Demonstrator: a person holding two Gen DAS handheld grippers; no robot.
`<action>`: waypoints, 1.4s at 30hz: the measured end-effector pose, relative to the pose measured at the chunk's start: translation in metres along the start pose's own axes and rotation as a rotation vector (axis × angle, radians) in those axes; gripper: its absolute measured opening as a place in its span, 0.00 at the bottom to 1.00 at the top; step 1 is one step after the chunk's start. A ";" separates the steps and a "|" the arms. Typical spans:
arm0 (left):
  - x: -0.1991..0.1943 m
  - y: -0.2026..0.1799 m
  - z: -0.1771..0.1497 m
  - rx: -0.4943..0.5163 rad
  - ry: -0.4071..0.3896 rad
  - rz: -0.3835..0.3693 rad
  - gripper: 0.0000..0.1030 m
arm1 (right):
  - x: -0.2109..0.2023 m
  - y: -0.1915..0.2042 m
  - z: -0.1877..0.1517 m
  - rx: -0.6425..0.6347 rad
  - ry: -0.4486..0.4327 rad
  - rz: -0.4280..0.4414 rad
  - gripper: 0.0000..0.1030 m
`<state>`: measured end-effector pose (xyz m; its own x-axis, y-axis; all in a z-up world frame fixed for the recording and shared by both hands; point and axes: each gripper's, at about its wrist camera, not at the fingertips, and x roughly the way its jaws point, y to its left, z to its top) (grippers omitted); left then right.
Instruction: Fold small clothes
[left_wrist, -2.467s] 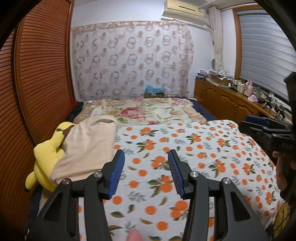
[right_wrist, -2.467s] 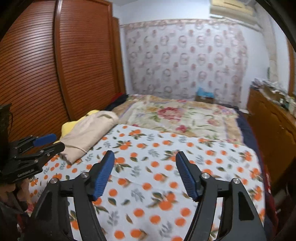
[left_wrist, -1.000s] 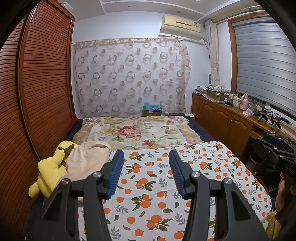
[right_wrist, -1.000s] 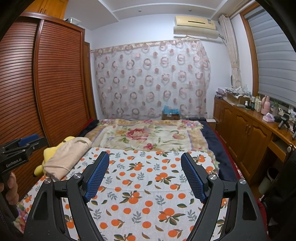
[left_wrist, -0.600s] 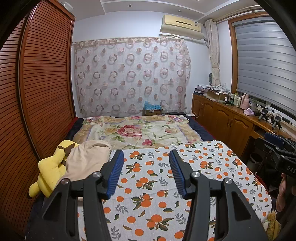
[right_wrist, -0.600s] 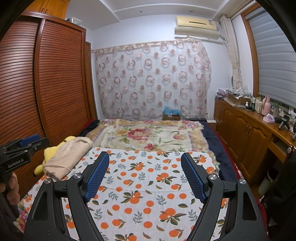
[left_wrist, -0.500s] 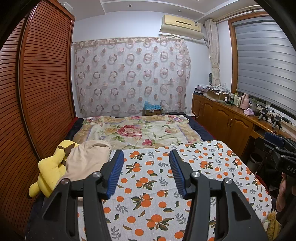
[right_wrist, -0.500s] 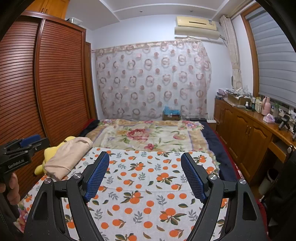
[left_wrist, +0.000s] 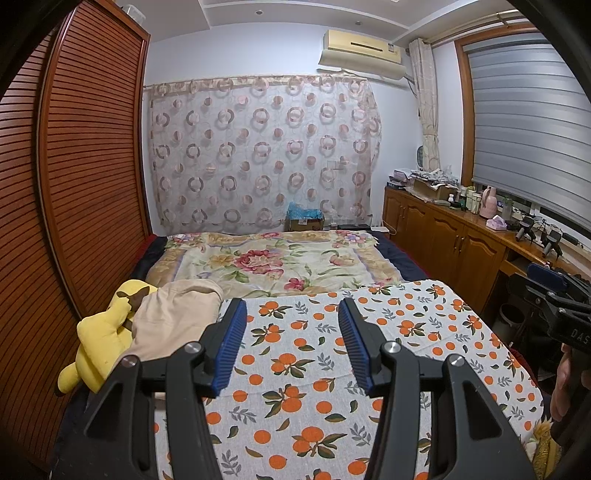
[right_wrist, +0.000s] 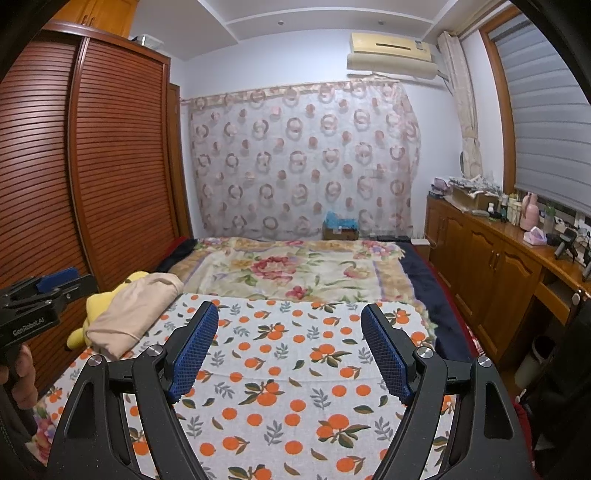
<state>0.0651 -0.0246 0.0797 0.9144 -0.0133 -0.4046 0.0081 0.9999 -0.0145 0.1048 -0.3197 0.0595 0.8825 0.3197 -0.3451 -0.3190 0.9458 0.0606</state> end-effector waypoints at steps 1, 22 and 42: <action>0.000 0.000 0.000 0.000 0.001 -0.001 0.50 | 0.000 0.000 0.000 0.000 0.000 0.001 0.79; -0.001 0.003 -0.001 0.000 -0.002 -0.002 0.50 | 0.001 0.000 -0.002 -0.001 -0.001 0.001 0.79; 0.000 0.003 -0.003 0.002 -0.002 0.000 0.51 | 0.001 0.000 -0.004 -0.002 -0.001 0.001 0.79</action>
<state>0.0640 -0.0212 0.0773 0.9150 -0.0133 -0.4032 0.0089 0.9999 -0.0128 0.1047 -0.3197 0.0552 0.8827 0.3206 -0.3436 -0.3205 0.9454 0.0589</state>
